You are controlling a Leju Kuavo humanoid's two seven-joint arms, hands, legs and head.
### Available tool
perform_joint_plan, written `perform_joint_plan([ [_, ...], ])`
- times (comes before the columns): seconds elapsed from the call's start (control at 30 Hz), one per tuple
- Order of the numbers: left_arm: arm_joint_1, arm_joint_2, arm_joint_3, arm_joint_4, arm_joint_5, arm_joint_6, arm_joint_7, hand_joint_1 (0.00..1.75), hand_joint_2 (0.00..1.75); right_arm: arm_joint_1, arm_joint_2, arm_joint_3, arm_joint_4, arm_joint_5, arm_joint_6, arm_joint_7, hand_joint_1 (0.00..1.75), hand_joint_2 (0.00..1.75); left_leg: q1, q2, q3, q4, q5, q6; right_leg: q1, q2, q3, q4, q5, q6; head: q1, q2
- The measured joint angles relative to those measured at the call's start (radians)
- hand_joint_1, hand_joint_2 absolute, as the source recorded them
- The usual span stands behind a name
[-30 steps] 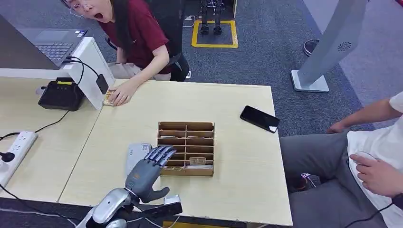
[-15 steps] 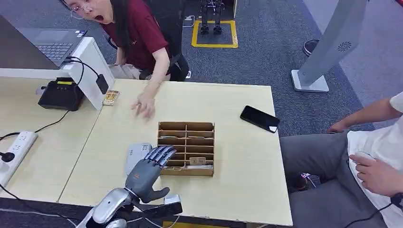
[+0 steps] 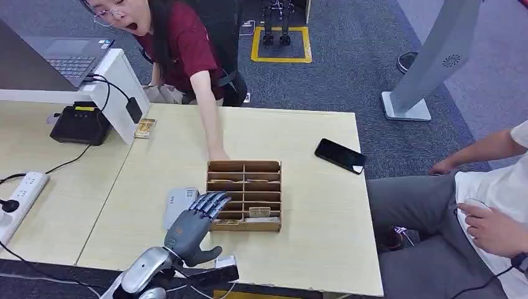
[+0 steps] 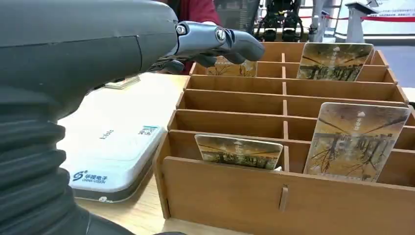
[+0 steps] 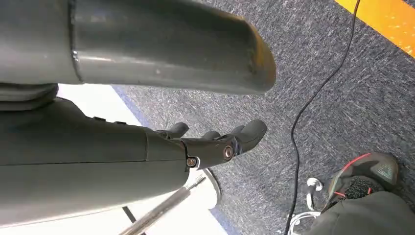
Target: Pass the card to the sensor for recognition and then transmit it.
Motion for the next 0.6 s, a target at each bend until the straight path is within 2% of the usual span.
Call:
perform_joint_plan([
  [0.6,0.0,0.0,0.0,0.001,0.0,0.0,0.0,0.0,1.75,0.0,0.0,0.0,0.0,0.0,0.0,0.0,0.0,0.0,0.0,0.0,0.0,0.0,0.0,0.0,0.0,0.0,0.0,0.0,0.0,0.0,0.0,0.0],
])
